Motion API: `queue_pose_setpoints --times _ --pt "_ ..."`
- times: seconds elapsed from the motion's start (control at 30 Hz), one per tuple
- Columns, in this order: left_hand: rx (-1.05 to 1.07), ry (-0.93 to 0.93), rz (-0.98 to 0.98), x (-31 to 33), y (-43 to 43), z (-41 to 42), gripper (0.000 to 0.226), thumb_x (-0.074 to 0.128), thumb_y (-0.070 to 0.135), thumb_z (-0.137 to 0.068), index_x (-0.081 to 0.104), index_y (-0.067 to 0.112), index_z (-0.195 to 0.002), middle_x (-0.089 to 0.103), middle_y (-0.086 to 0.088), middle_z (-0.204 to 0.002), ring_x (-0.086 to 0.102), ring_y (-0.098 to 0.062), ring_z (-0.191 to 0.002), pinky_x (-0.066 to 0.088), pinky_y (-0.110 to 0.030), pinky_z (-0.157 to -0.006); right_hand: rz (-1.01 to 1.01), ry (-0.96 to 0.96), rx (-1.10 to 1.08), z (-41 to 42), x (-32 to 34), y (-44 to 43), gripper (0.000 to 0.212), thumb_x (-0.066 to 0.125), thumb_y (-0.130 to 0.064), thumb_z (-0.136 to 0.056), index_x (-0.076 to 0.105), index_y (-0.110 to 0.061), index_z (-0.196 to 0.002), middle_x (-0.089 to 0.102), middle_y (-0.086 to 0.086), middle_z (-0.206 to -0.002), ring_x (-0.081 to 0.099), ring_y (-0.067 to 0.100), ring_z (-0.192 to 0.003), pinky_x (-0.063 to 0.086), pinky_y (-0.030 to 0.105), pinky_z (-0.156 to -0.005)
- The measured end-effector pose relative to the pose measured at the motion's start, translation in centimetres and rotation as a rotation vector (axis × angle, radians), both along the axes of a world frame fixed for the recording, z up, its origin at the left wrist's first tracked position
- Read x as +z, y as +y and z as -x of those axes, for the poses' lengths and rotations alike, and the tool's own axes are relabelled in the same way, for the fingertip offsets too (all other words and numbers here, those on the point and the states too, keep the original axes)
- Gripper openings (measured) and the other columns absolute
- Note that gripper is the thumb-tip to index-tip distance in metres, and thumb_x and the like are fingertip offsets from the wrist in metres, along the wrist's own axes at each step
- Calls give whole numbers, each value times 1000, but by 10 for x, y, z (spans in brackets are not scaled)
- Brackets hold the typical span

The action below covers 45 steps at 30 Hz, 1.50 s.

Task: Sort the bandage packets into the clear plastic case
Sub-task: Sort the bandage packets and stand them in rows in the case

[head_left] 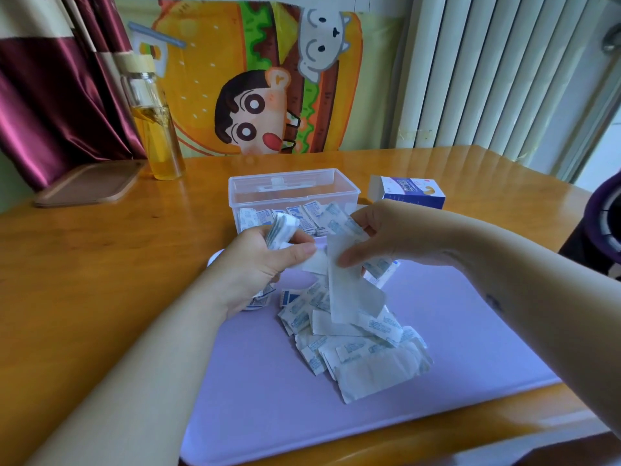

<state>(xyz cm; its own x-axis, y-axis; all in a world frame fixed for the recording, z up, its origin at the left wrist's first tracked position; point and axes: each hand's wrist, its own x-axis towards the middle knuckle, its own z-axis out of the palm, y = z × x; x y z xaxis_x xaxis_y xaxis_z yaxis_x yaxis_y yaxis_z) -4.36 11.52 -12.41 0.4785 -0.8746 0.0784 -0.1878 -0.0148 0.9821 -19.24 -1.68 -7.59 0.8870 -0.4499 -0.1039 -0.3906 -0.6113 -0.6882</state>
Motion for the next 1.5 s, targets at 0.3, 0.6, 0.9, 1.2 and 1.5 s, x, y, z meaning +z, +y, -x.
queue_pose_setpoints --times 0.3,0.6,0.9,1.2,1.5 --pt "-52 994 3 2 1 -8 44 51 56 -83 59 13 -90 52 4 -69 26 -2 -36 22 -10 -39 537 -774 -215 -19 4 5 17 74 -19 -77 59 -12 -72 56 -4 -64 44 7 -57 33 14 -52" --pt "-259 951 -29 9 8 -4 48 53 53 -81 76 11 -88 67 -4 -79 63 -12 -74 41 -17 -72 1194 -892 388 -33 -35 12 11 66 -2 -81 67 -8 -72 68 -2 -67 41 21 -75 44 31 -58" --pt "-196 908 44 11 7 8 40 48 24 -87 74 8 -61 67 -6 -60 65 -13 -47 47 -18 -40 1047 -766 321 -32 -31 14 15 62 -14 -85 68 -9 -73 70 1 -84 54 28 -77 45 32 -67" --pt "-32 972 68 3 3 -5 23 47 28 -96 64 13 -95 67 1 -70 54 -7 -46 43 -14 -39 668 -738 48 -22 -24 15 19 56 -20 -91 74 -19 -97 57 -5 -85 44 10 -75 32 12 -70" --pt "69 908 78 4 -3 1 56 29 60 -94 64 16 -89 73 -4 -71 70 -15 -58 58 -34 -64 -525 -483 -203 -46 -22 62 24 68 -7 -83 49 -10 -97 55 2 -67 49 2 -34 33 8 -34"
